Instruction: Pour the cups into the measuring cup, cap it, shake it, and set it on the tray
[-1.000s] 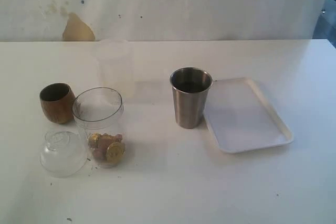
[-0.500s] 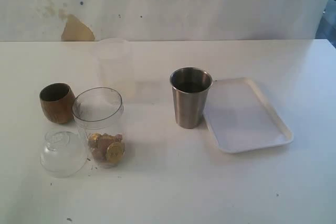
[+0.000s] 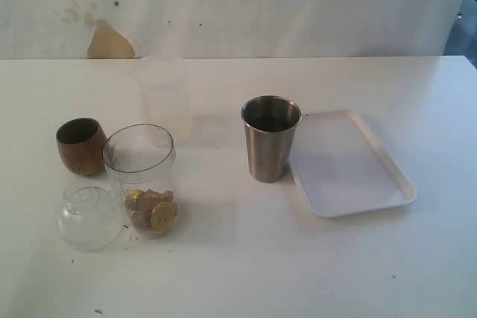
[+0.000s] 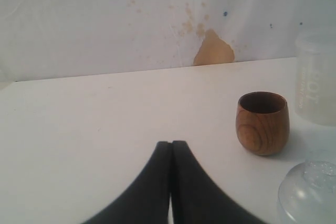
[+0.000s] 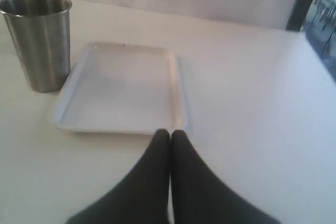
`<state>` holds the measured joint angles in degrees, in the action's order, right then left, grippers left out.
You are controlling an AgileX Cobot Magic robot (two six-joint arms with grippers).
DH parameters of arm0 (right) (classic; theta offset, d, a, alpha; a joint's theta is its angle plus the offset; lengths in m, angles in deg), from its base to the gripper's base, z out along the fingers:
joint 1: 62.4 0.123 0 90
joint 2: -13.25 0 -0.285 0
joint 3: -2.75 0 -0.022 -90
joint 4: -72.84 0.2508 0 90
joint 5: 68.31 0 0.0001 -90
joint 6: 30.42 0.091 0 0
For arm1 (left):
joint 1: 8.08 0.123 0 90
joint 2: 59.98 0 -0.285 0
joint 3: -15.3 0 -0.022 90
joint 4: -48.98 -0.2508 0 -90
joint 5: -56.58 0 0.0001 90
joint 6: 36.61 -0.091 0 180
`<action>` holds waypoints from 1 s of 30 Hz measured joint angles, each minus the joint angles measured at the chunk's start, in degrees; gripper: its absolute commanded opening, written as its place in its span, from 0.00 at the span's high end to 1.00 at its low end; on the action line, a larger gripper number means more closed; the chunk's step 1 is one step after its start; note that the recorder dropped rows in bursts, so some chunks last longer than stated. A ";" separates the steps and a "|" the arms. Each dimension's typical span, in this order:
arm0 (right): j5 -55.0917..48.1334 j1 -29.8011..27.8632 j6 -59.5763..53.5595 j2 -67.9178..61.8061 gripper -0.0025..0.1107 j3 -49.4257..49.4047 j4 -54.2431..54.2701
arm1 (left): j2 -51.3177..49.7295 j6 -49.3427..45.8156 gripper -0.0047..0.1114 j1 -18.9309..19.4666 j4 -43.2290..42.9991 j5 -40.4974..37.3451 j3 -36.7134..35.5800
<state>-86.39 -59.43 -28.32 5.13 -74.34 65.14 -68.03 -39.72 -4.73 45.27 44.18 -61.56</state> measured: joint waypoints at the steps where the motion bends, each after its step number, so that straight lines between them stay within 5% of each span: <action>1: 2.03 0.00 -0.74 0.00 0.98 0.00 -1.24 | 0.00 0.00 0.96 0.00 0.00 0.00 0.00; 13: 52.43 0.00 9.42 0.10 0.96 0.00 -2.49 | 0.00 0.00 0.96 0.00 0.00 0.00 0.00; 16: 53.18 0.00 11.88 0.10 0.78 0.00 -2.49 | 0.00 0.00 0.96 0.00 0.00 0.00 0.00; 22: 48.94 0.00 18.78 -3.85 0.08 1.77 -2.49 | 0.00 -0.09 0.96 0.00 0.00 0.00 0.00; 30: 53.09 0.00 28.81 -18.50 0.05 4.25 -15.31 | 0.00 -0.09 0.96 0.00 0.00 0.00 0.00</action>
<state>-33.30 -59.43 0.49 -13.37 -70.09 49.83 -68.03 -39.82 -4.73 45.27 44.18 -61.56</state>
